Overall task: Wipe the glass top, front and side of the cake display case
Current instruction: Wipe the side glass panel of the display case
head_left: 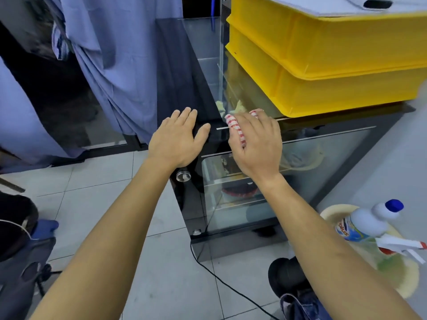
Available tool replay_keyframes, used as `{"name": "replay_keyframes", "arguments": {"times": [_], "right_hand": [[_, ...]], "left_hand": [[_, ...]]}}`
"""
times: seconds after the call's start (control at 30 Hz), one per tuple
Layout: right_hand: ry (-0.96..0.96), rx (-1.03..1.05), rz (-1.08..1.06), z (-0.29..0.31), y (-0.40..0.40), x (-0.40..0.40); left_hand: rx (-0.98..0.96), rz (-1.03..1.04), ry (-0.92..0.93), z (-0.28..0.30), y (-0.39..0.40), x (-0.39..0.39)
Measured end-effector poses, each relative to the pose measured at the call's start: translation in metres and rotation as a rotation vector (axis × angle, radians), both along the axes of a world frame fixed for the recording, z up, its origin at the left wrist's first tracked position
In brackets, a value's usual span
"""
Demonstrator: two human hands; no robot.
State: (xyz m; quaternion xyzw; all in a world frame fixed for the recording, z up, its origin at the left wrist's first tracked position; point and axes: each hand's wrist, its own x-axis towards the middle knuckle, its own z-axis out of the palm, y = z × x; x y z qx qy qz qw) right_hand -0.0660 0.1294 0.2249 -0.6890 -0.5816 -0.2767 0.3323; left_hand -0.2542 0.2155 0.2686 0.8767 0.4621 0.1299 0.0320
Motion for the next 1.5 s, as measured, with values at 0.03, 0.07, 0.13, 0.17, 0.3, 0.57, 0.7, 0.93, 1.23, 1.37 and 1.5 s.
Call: {"name": "replay_keyframes", "arguments": {"times": [0.03, 0.07, 0.13, 0.17, 0.3, 0.57, 0.7, 0.93, 1.23, 1.37, 1.5], "right_hand": [[0.009, 0.027, -0.006, -0.007, -0.002, -0.002], [0.016, 0.055, -0.012, -0.012, -0.003, -0.003], [0.003, 0.133, -0.026, -0.025, 0.0, -0.002], [-0.022, 0.189, -0.027, -0.031, 0.004, 0.001], [-0.181, 0.439, -0.026, -0.054, 0.033, 0.018], [-0.089, 0.584, -0.05, -0.184, 0.04, 0.023], [-0.123, 0.611, -0.041, -0.234, 0.04, 0.028], [0.07, 0.755, -0.064, -0.129, 0.067, -0.027], [-0.113, 0.736, 0.042, -0.124, 0.068, -0.044], [-0.225, 0.633, 0.14, -0.123, 0.071, -0.106], [-0.48, 0.518, 0.205, -0.116, 0.066, -0.077]], "left_hand": [[0.057, 0.023, -0.024, -0.007, -0.004, 0.0], [0.142, 0.057, -0.055, -0.015, -0.009, 0.001], [0.408, 0.11, -0.181, -0.033, -0.021, 0.002], [0.548, 0.107, -0.264, -0.042, -0.023, 0.004], [0.89, 0.137, -0.418, -0.089, -0.015, 0.01], [1.108, 0.209, -0.502, -0.217, 0.005, 0.013], [1.13, 0.192, -0.5, -0.276, 0.008, 0.016], [1.158, 0.15, -0.499, -0.294, 0.012, 0.019], [1.157, 0.146, -0.523, -0.318, 0.009, 0.02], [1.134, 0.169, -0.555, -0.334, 0.011, 0.021], [1.135, 0.196, -0.528, -0.354, 0.009, 0.02]]}}
